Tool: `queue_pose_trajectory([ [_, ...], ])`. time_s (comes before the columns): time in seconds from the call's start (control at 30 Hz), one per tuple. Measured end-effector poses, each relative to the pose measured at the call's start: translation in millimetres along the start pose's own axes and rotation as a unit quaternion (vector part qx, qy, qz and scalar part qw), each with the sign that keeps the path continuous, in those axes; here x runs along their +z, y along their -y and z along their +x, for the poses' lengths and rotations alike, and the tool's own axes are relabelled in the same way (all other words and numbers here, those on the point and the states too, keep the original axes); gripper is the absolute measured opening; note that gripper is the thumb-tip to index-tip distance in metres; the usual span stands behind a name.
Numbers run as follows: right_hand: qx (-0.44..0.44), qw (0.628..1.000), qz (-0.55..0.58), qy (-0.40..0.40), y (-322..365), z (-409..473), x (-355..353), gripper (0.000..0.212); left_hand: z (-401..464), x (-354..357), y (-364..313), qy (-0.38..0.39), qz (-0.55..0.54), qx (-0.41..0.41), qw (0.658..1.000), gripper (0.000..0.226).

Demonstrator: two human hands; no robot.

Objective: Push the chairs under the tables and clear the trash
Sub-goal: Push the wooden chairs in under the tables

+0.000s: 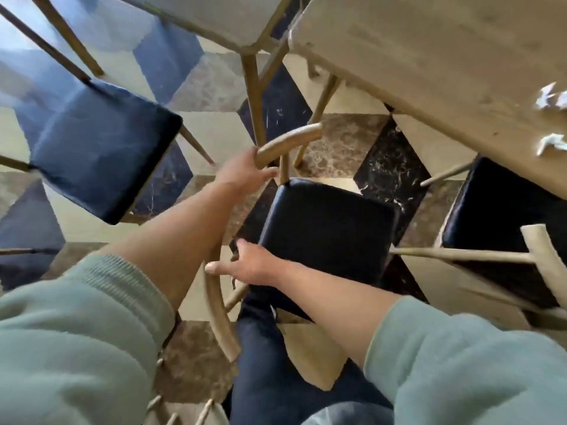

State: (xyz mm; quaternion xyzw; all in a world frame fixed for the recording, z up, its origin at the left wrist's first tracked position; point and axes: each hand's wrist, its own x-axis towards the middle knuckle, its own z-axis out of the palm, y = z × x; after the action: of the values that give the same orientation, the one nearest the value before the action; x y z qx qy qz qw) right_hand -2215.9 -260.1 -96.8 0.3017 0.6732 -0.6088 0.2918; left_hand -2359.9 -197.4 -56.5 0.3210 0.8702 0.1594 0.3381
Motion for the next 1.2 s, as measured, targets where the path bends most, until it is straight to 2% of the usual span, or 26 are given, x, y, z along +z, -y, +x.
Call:
queue_pose_trajectory([
  [0.03, 0.019, 0.999, 0.034, -0.018, 8.4, 6.5, 11.9, 0.121, 16.3, -0.2, 3.4, 0.005, 0.025, 0.020, 0.999, 0.029],
  [0.1, 0.057, 0.994, 0.090, -0.028, 24.8, 15.9, 34.5, 0.104, 33.0, -5.5, 17.1, 0.010, 0.070, 0.043, 0.997, 0.027],
  [0.17, 0.068, 0.994, 0.079, -0.027, 33.1, 20.4, 52.0, 0.081, 40.7, -11.4, 25.2, 0.006, 0.098, 0.072, 0.993, 0.029],
  [0.27, 0.087, 0.995, 0.054, -0.018, 47.6, 26.2, 50.3, 0.055, 45.9, -16.1, 32.5, 0.003, 0.098, 0.062, 0.993, 0.030],
  [0.37, 0.095, 0.992, 0.077, -0.005, 48.4, 25.5, 38.0, 0.059, 54.7, -25.8, 31.0, -0.007, 0.060, 0.024, 0.998, 0.029],
  [0.47, 0.081, 0.996, 0.045, 0.004, 36.0, 11.4, 20.5, 0.082, 59.8, -29.8, 33.9, -0.020, 0.012, -0.021, 0.999, 0.029],
  [0.6, 0.028, 0.999, 0.021, -0.029, -4.6, -25.1, -19.3, 0.086, 59.8, -27.7, 20.8, -0.015, -0.030, -0.084, 0.996, 0.035],
  [0.67, 0.024, 0.998, -0.027, -0.053, -33.0, -49.0, -47.0, 0.088, 55.5, -21.5, 5.6, -0.009, -0.057, -0.119, 0.991, 0.037],
  [0.77, 0.043, 0.984, -0.132, -0.107, -73.7, -82.1, -97.8, 0.077, 47.7, -7.4, -23.7, 0.001, -0.106, -0.176, 0.979, 0.037],
  [0.9, 0.043, 0.949, -0.238, -0.203, -117.1, -127.3, -172.2, 0.039, 44.8, 15.2, -70.4, 0.072, -0.132, -0.194, 0.969, 0.045],
  [1.1, 0.078, 0.889, -0.243, -0.381, -179.5, -183.8, -251.2, 0.040, 42.6, 66.6, -143.6, 0.175, -0.168, -0.214, 0.946, 0.055],
  [1.2, 0.098, 0.887, -0.250, -0.376, -192.4, -193.7, -267.3, 0.037, 38.4, 83.1, -158.7, 0.167, -0.174, -0.249, 0.938, 0.052],
])
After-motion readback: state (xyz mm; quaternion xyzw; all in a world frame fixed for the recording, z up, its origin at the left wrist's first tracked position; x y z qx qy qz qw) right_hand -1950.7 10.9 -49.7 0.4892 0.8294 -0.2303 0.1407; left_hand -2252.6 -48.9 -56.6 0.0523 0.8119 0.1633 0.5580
